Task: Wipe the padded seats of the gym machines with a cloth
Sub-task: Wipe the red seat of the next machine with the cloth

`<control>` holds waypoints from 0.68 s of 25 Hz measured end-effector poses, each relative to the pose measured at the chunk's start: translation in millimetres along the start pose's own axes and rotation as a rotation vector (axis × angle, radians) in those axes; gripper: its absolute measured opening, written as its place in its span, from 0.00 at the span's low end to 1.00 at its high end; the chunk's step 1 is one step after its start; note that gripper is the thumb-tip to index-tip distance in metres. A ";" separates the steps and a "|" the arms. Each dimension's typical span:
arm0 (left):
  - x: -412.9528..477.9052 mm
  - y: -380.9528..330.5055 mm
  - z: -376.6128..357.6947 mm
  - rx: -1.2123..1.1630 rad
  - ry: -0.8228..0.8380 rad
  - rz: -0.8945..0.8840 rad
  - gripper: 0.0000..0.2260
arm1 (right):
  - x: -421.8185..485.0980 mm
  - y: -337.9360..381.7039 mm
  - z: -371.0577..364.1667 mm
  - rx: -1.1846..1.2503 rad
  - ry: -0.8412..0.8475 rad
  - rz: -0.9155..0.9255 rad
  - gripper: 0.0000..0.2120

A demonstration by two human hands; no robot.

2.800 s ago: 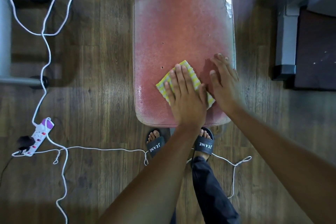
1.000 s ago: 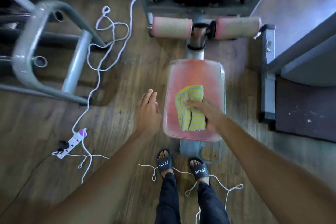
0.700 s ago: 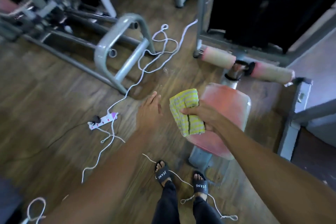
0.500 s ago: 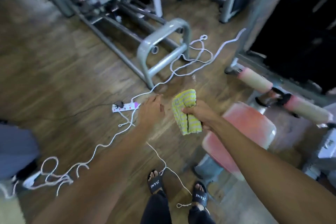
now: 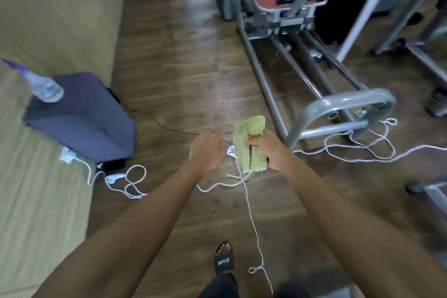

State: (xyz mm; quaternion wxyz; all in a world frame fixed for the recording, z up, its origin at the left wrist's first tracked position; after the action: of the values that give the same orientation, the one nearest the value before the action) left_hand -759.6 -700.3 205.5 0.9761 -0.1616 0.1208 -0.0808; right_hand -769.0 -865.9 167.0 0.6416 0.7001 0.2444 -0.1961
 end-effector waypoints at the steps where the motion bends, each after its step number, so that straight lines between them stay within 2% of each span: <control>1: 12.5 20.6 16.7 0.000 -0.013 0.010 0.15 | 17.3 16.9 -22.6 -0.012 0.026 0.009 0.11; 6: 80.3 90.5 75.8 -0.011 -0.055 0.101 0.17 | 93.1 83.8 -88.0 -0.065 0.075 0.039 0.07; 10: 145.1 122.1 104.9 -0.025 -0.070 0.140 0.16 | 161.5 130.6 -110.5 -0.094 0.085 0.048 0.13; 14: 232.5 150.0 132.3 -0.044 -0.073 0.163 0.17 | 246.5 189.0 -123.6 -0.107 0.122 0.044 0.07; 17: 307.0 171.3 166.0 -0.052 -0.100 0.185 0.18 | 316.2 250.6 -137.0 -0.116 0.147 0.062 0.06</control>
State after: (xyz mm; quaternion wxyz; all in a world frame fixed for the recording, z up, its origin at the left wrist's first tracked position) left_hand -401.7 -551.5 236.2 0.9797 -0.1787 0.0884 0.0211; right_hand -371.4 -715.5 195.8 0.6672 0.6814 0.2802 -0.1096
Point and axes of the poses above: each hand's wrist, its own x-axis towards the middle knuckle, its own z-axis out of the back of the hand, y = z × x, the point moved 6 cm from there along x, towards the middle knuckle, and after that the axes turned 5 degrees about y, right-handed, at the moved point
